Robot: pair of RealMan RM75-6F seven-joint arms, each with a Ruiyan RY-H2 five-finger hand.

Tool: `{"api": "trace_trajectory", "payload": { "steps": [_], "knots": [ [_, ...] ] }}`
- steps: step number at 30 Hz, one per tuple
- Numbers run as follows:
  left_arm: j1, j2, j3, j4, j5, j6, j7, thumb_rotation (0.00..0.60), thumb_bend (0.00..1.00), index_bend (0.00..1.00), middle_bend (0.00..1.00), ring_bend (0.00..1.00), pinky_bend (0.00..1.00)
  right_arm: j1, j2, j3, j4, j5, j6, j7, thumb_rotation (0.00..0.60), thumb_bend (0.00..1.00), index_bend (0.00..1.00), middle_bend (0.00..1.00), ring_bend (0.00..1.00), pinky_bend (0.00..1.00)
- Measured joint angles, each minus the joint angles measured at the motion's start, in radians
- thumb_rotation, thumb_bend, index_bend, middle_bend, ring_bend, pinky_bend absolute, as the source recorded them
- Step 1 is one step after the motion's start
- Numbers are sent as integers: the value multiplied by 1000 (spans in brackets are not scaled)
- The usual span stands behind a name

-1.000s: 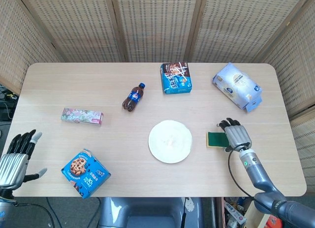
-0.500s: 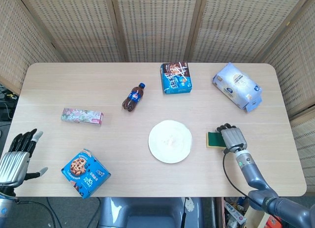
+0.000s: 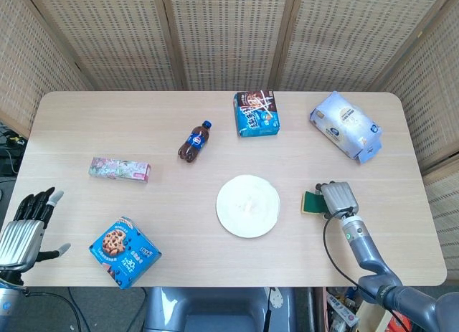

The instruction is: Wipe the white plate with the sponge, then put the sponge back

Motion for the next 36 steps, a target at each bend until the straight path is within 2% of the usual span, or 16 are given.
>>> {"api": "trace_trajectory", "payload": {
  "steps": [3,5,9,17,22,26,30,36],
  "knots": [
    [-1,1,-1,-1,-4,-2,-2,600,0,0,0,0,0,4,8,-3,-10,-44,41,14,600,312,495,549,419,672],
    [-3,1,-1,-2,-8,-7,-1,600,0,0,0,0,0,11,21,-4,-32,-77,66,15,600,370,499,549,419,672],
    [-9,2,-2,-7,-12,-13,1,600,0,0,0,0,0,44,72,1,-133,-130,92,-16,600,455,503,549,419,672],
    [-20,0,-3,-9,-27,-33,7,600,0,0,0,0,0,161,150,42,-326,-144,22,-274,600,557,503,549,418,646],
    [-26,2,-9,-9,-46,-43,1,600,0,0,0,0,0,253,148,65,-370,-68,-71,-523,600,568,506,549,419,645],
    [-33,2,-13,-7,-65,-57,3,600,0,0,0,0,0,317,130,59,-390,17,-122,-723,600,577,520,549,419,645],
    [-39,1,-15,-1,-87,-74,5,600,0,0,0,0,0,378,100,30,-411,126,-154,-913,600,585,542,549,424,645],
    [-52,-5,-20,5,-116,-96,18,600,0,0,0,0,0,455,43,-41,-454,242,-135,-1106,600,598,557,568,452,649]
  ]
}}
